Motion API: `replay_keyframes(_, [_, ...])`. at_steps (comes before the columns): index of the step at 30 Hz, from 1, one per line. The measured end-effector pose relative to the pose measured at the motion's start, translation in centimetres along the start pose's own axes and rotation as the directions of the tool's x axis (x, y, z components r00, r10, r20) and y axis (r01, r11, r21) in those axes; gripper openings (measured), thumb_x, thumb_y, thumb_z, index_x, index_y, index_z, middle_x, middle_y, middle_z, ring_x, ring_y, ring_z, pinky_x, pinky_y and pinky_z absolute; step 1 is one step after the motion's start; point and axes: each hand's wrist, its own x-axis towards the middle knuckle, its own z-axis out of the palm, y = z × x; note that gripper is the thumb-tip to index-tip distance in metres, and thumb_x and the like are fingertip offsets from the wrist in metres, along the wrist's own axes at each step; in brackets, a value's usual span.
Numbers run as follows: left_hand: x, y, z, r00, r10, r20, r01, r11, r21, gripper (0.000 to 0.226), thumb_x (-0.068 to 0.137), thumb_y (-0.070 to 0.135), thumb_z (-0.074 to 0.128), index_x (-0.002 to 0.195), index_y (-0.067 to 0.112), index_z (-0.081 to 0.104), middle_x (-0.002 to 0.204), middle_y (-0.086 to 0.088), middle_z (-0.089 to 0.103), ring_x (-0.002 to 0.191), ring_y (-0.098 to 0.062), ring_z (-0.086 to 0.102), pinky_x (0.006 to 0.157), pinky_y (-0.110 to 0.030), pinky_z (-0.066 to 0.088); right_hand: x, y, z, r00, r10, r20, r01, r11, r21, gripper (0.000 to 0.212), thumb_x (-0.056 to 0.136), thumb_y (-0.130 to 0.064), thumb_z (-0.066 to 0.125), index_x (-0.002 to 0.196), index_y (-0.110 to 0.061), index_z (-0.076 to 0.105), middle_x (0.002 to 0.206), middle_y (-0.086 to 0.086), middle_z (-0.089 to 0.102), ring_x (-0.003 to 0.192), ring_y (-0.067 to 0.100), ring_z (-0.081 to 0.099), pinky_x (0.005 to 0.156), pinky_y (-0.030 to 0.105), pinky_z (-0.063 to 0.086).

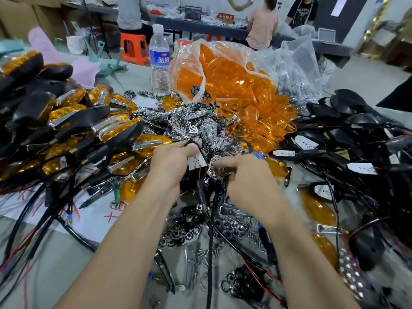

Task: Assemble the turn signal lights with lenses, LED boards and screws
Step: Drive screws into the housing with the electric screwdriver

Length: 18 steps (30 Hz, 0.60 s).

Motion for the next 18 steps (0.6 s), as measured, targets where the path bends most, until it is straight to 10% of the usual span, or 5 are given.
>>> replay_keyframes(5, [0.0, -0.3, 0.2, 0.998, 0.046, 0.038, -0.047, 0.999, 0.019, 0.024, 0.095, 0.008, 0.067, 0.081, 0.018, 0.084, 0.088, -0.010, 0.079, 0.081, -0.029, 0.074, 0.071, -0.046, 0.066, -0.4, 0.4, 0.1, 0.976, 0.123, -0.177, -0.022, 0.875, 0.484, 0.020, 0.076, -0.010, 0.079, 0.082, -0.028, 0.085, 0.102, -0.015, 0.078, 0.094, -0.008, 0.071, 0.090, 0.029, 0.060])
replay_keyframes(11, [-0.2, -0.2, 0.6, 0.994, 0.072, 0.081, -0.077, 0.995, 0.057, 0.016, 0.091, 0.010, 0.071, 0.099, 0.013, 0.083, 0.094, -0.009, 0.080, 0.087, -0.029, 0.075, 0.075, -0.042, 0.062, -1.3, 1.7, -0.9, 0.943, 0.279, -0.182, 0.001, 0.543, 0.840, 0.052, 0.076, 0.021, 0.074, 0.096, -0.026, 0.078, 0.098, -0.009, 0.079, 0.090, 0.003, 0.076, 0.075, 0.021, 0.061])
replay_keyframes(15, [-0.6, -0.3, 1.2, 0.984, 0.130, 0.124, -0.140, 0.987, 0.082, 0.029, 0.093, 0.008, 0.068, 0.071, 0.019, 0.083, 0.068, 0.006, 0.074, 0.057, -0.006, 0.065, 0.053, -0.024, 0.055, -1.8, 0.9, -0.3, 0.964, 0.266, -0.031, -0.033, 0.233, 0.972, 0.030, 0.084, 0.017, 0.069, 0.101, -0.006, 0.077, 0.094, 0.009, 0.079, 0.085, 0.021, 0.073, 0.077, 0.024, 0.059])
replay_keyframes(18, [-0.9, -0.4, 1.3, 0.982, 0.144, 0.125, -0.157, 0.982, 0.105, 0.024, 0.096, 0.015, 0.068, 0.077, 0.015, 0.083, 0.072, -0.007, 0.074, 0.062, -0.011, 0.063, 0.055, -0.024, 0.054, -2.2, -0.1, 0.7, 0.964, 0.264, -0.036, -0.021, 0.209, 0.978, 0.026, 0.085, 0.014, 0.072, 0.088, -0.011, 0.079, 0.080, 0.003, 0.077, 0.076, 0.014, 0.072, 0.073, 0.021, 0.059])
